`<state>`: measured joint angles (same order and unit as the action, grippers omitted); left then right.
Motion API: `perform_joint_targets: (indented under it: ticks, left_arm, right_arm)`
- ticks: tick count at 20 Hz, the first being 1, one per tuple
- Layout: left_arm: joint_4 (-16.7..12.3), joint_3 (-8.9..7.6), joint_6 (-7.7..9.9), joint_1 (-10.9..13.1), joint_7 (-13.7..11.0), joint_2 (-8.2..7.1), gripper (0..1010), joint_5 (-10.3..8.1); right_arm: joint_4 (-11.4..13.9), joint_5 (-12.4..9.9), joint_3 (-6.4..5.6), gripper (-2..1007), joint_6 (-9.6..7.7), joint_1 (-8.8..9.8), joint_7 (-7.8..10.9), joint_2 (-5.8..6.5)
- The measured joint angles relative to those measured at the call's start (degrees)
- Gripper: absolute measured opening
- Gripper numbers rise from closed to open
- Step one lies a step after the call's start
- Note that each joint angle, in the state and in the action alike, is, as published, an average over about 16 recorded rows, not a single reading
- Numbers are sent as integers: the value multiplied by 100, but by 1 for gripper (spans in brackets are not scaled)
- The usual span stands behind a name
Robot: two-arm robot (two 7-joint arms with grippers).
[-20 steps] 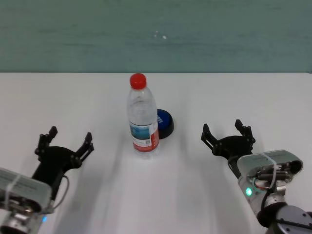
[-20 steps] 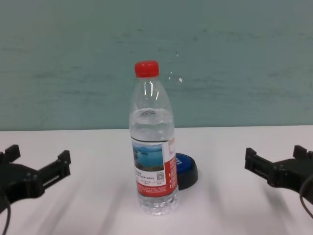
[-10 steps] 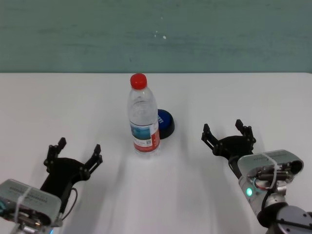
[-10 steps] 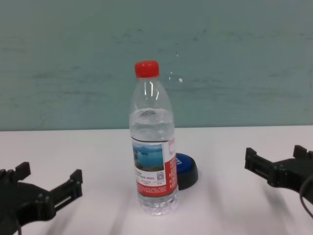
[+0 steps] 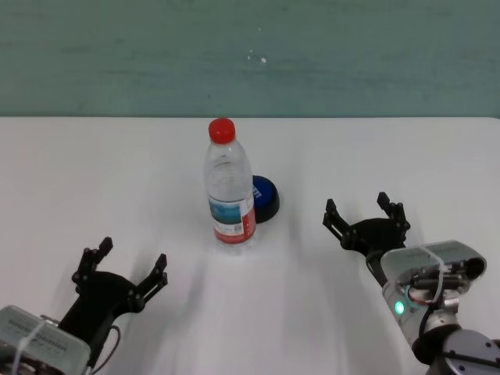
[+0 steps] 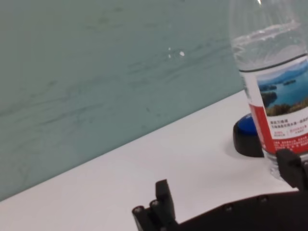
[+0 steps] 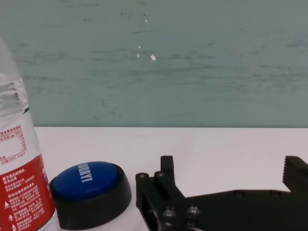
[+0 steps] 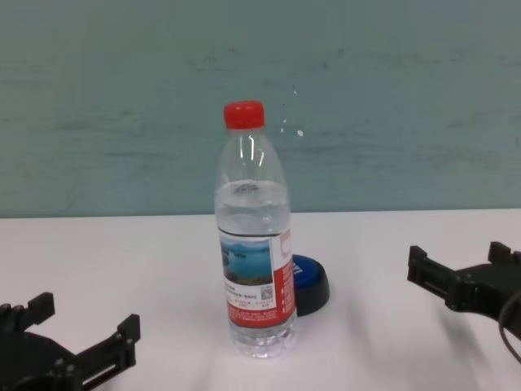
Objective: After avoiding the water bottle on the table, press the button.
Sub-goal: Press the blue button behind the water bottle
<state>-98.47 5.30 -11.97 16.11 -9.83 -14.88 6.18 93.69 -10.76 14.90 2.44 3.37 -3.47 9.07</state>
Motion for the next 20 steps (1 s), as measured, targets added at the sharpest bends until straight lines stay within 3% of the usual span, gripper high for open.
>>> perform_joint_targets:
  ticks: [9, 20]
  left_arm:
    - [107, 72, -66, -74, -224, -149, 1000, -223]
    - [161, 91, 112, -173, -228, -155, 1000, -380]
  right_arm:
    - [0, 0, 0, 1004, 0, 0, 0, 0]
    - [0, 0, 0, 1004, 0, 0, 0, 0]
